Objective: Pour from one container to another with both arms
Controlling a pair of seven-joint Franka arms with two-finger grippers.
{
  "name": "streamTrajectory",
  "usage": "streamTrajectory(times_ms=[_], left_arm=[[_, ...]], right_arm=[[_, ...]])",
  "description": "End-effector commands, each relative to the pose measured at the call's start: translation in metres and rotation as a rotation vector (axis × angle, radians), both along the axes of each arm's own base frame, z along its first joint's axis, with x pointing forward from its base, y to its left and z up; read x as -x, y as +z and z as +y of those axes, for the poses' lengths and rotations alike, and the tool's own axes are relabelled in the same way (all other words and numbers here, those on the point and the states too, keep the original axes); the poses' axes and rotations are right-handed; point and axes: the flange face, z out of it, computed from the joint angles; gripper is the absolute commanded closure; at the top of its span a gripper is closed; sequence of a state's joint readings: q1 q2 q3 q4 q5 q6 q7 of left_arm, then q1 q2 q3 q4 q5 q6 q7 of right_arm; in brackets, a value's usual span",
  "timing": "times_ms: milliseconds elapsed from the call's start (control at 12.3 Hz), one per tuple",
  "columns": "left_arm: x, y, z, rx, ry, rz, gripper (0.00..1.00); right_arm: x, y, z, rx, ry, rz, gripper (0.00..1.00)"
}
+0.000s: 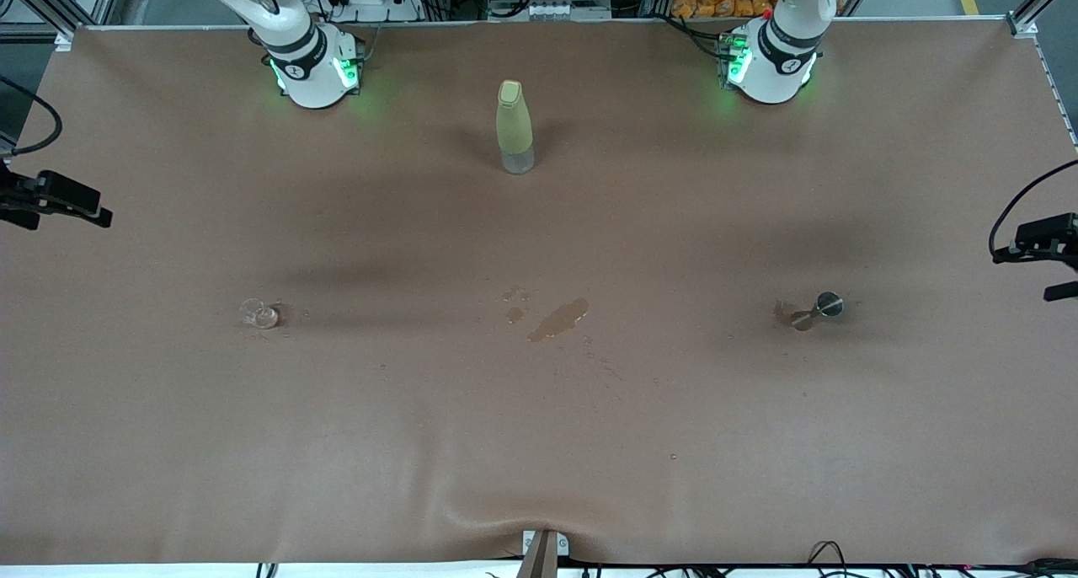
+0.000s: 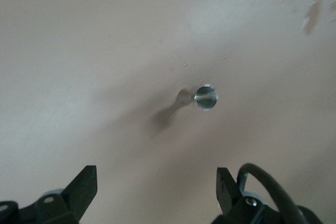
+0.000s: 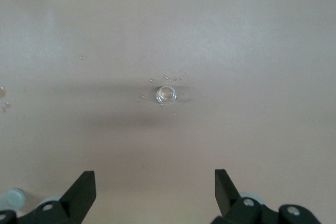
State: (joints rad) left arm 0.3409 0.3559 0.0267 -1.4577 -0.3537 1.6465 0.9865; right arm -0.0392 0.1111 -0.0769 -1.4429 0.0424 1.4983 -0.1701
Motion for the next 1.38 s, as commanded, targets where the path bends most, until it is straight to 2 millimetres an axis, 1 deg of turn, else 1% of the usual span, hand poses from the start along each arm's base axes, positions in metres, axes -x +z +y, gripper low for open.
streamTrajectory(times_ms=[0,162,243,325,406,568,649,730,893,974,1055,1136,1298], left_arm=[[-0.005,-0.033,0.023,0.136,-0.102,-0.085,0.0],[-0.006,-0.076,0.043,0.251,-0.114,-0.117,0.0],[-0.007,-0.096,0.047,0.3,-0.121,-0.132,0.0],[-0.008,-0.104,0.047,0.314,-0.164,-0.157,0.0],[-0.011,-0.111,0.044,0.333,-0.202,-0.181,0.0],[-0.012,-0.132,0.042,0.38,-0.261,-0.222,0.0],[-0.011,-0.154,0.046,0.414,-0.31,-0.259,0.0],[-0.009,-0.166,0.05,0.449,-0.328,-0.298,0.0],[-0.001,-0.201,0.061,0.522,-0.33,-0.32,0.0],[-0.003,-0.226,0.056,0.587,-0.355,-0.383,0.0],[0.001,-0.257,0.053,0.653,-0.384,-0.432,0.0],[0.006,-0.281,0.052,0.704,-0.396,-0.47,0.0],[0.008,-0.299,0.045,0.724,-0.438,-0.504,0.0]], right_arm=[[0.003,0.003,-0.025,0.008,0.159,0.001,0.0],[0.008,0.001,-0.048,-0.004,0.364,0.001,0.0],[0.01,0.0,-0.058,-0.01,0.456,0.0,0.0],[0.012,-0.002,-0.07,-0.017,0.538,0.001,0.0],[0.014,-0.006,-0.076,-0.027,0.63,0.005,0.0],[0.018,-0.011,-0.096,-0.042,0.816,0.004,0.0],[0.021,-0.016,-0.105,-0.055,0.906,0.008,0.0],[0.024,-0.02,-0.113,-0.066,1.005,0.007,0.0],[0.022,-0.026,-0.125,-0.071,1.237,-0.012,0.0],[0.023,-0.029,-0.132,-0.075,1.327,-0.018,0.0],[0.025,-0.031,-0.138,-0.084,1.355,-0.025,0.0],[0.026,-0.033,-0.143,-0.088,1.353,-0.027,0.0],[0.026,-0.037,-0.143,-0.101,1.352,-0.03,0.0]])
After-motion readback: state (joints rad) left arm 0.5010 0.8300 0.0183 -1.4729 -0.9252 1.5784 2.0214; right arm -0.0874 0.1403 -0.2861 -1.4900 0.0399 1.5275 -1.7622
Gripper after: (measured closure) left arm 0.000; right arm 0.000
